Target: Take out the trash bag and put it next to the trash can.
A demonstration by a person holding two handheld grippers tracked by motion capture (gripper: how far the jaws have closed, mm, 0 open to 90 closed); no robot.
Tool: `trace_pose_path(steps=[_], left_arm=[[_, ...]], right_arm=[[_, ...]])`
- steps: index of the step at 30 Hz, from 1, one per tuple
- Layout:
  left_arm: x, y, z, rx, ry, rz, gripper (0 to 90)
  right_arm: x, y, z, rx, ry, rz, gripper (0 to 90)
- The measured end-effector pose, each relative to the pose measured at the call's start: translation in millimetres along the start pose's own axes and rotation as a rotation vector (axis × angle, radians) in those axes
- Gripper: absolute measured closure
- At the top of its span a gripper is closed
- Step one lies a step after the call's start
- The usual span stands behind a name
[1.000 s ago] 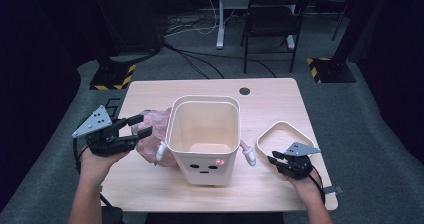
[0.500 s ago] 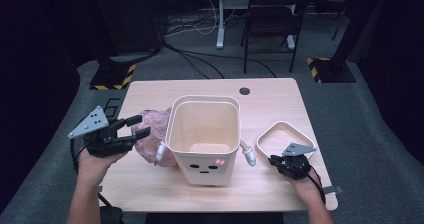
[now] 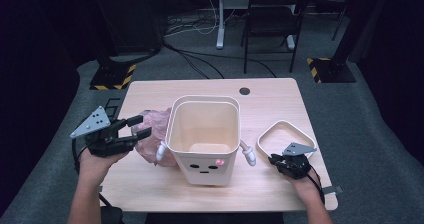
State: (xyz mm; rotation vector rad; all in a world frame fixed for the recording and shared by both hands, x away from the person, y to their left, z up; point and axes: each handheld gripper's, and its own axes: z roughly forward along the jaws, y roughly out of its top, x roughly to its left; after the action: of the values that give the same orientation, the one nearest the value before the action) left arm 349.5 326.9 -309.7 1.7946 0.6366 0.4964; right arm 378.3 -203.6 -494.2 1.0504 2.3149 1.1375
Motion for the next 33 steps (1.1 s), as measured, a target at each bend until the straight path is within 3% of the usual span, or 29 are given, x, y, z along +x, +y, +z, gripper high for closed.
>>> trace_pose_path(steps=[5, 13, 20, 33], left_arm=[[0.7, 0.0, -1.8, -0.007, 0.002, -0.004, 46.9], [0.5, 0.1, -1.8, -0.009, -0.001, -0.003, 46.9], [0.2, 0.0, -1.7, -0.009, -0.002, -0.002, 46.9], [0.5, -0.1, -2.3, -0.012, 0.002, -0.002, 46.9]], right_arm=[[-2.9, -1.0, 1.4, 0.002, -0.014, 0.019, 75.4], [-5.7, -3.6, 11.1, 0.081, -0.018, 0.001, 82.6], [-5.0, -2.0, 10.5, 0.088, -0.019, -0.021, 83.9], [2.1, 4.8, 2.4, 0.048, 0.007, -0.053, 84.4]])
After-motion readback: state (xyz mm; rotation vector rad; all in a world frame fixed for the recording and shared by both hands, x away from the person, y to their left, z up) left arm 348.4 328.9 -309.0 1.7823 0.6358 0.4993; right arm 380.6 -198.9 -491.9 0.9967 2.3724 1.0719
